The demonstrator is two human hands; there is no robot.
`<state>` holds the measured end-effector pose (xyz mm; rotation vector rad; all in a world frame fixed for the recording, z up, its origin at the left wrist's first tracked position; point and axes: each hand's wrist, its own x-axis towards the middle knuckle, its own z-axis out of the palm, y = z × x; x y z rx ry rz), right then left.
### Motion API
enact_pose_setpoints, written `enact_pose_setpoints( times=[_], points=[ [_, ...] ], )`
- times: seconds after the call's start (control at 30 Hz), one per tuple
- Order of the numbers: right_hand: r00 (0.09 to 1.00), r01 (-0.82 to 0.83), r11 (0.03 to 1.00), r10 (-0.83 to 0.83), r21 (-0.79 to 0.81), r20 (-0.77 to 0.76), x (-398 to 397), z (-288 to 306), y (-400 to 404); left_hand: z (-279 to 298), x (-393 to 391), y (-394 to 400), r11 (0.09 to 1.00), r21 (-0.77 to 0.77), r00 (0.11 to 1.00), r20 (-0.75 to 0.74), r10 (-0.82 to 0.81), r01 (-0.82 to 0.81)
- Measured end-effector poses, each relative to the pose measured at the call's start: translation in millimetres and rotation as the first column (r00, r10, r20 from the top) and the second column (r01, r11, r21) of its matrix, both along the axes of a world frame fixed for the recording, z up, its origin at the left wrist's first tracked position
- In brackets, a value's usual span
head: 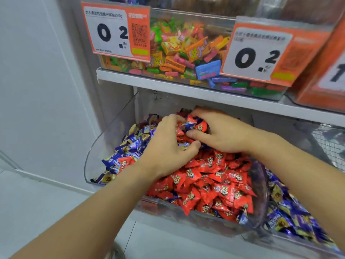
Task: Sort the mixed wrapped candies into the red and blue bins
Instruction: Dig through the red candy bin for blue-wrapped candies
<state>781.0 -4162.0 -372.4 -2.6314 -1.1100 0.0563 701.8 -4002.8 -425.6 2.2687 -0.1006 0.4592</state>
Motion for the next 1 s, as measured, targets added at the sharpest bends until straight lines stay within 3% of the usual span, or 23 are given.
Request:
enact_pose_setpoints(
  times=[0.2, 0.33, 0.43, 0.6, 0.77, 0.9, 1.0],
  points=[
    [0.992, 0.119, 0.991, -0.116, 0.059, -0.051, -46, -8, -39, 3, -2, 4, 0.979, 0.148, 0.983, 0.094, -0.157, 0.142],
    [0.978, 0.21, 0.974, -0.209, 0.088, -0.023, -77, -17, -44, 0, 2, 10, 0.961, 0.216, 0.98, 0.058, -0.192, 0.175],
    [0.973, 0.23, 0.972, -0.228, 0.041, -0.035, -97, -18, -39, -2, 5, 16, 0.959, 0.223, 0.983, 0.019, -0.182, 0.173],
    [0.979, 0.205, 0.958, -0.202, -0.202, 0.034, -107, -36, -16, 4, 4, 18, 0.981, 0.085, 0.985, -0.003, -0.175, 0.174],
    [0.954, 0.287, 0.926, -0.254, -0.246, 0.158, -83, -51, 16, 6, 2, 30, 0.979, 0.149, 0.991, -0.038, -0.132, 0.136],
    [0.951, 0.308, 0.918, -0.286, -0.25, 0.12, -68, -50, 35, 11, -4, 36, 0.98, 0.178, 0.996, 0.011, -0.093, 0.09],
    [0.958, 0.287, 0.931, -0.281, -0.225, 0.059, -63, -44, 33, 16, -15, 37, 0.963, 0.22, 0.988, -0.034, -0.152, 0.156]
  ],
)
